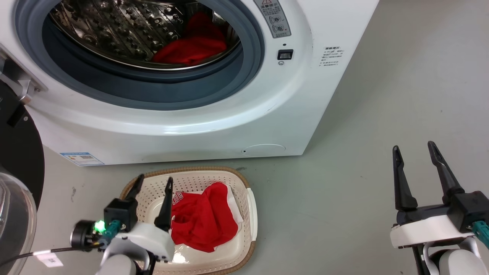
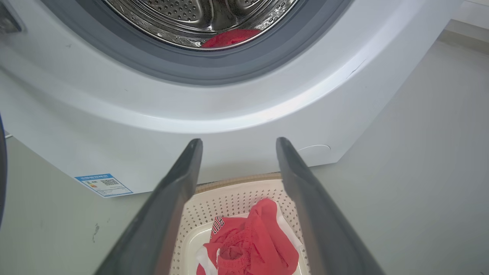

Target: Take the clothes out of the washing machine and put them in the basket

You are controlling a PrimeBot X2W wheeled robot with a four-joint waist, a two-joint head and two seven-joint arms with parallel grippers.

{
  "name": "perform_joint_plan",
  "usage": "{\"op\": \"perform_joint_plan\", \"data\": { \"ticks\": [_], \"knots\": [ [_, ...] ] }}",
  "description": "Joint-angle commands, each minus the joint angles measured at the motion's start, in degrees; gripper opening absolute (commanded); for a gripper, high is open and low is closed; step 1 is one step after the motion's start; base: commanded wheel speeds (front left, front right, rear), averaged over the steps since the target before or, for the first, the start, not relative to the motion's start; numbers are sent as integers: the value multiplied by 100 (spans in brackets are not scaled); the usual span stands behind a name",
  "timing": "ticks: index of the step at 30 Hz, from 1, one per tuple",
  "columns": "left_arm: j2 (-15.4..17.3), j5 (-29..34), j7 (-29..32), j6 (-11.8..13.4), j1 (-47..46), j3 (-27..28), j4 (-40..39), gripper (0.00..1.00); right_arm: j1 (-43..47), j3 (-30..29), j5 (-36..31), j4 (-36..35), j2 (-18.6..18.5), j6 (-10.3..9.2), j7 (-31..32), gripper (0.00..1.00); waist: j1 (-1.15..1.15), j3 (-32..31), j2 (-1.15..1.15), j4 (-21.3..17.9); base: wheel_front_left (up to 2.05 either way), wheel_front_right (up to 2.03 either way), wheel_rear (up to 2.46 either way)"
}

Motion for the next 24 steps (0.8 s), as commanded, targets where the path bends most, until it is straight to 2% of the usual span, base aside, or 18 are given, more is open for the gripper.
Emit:
{"op": "perform_joint_plan", "data": {
  "ticks": [1, 6, 12, 15, 20, 21, 22, 24],
  "knots": [
    [-7, 44, -13, -49, -80, 73, -154, 100, 17, -5, 45, -28, -2, -5, -12, 100, 2, 28, 0, -22, 0, 0, 0],
    [117, 58, -13, -203, -534, 153, -373, 100, -34, 15, 122, -31, -1, -5, -12, 100, 2, 267, 0, -131, 0, 0, 0],
    [504, -206, 93, -322, -1622, 77, -27, 100, -164, 142, 211, -64, -2, -5, -12, 100, 2, 722, 0, -350, 0, 0, 0],
    [855, -336, 503, -330, -2310, -74, 201, 100, -235, 248, 236, -83, 0, -6, -12, 100, 2, 956, 0, -534, 0, 0, 0],
    [1574, -710, 1154, -333, -3521, -731, 437, 100, -441, 341, 403, -130, 3, -5, -12, 100, 2, 1465, 0, -885, 0, 0, 0],
    [1574, -710, 1154, -333, -3521, -731, 437, 100, -441, 341, 403, -130, 3, -5, -12, 100, 2, 1465, 0, -885, 0, 0, 0],
    [1833, -902, 1423, -334, -4005, -976, 572, 100, -494, 363, 559, -140, -2, -6, -12, 100, 2, 1650, 0, -1048, 0, 0, 0],
    [2085, -1083, 1758, -335, -4536, -1219, 752, 100, -545, 435, 676, -166, 2, -5, -12, 100, 2, 1848, 0, -1197, 0, 0, 0]
  ]
}}
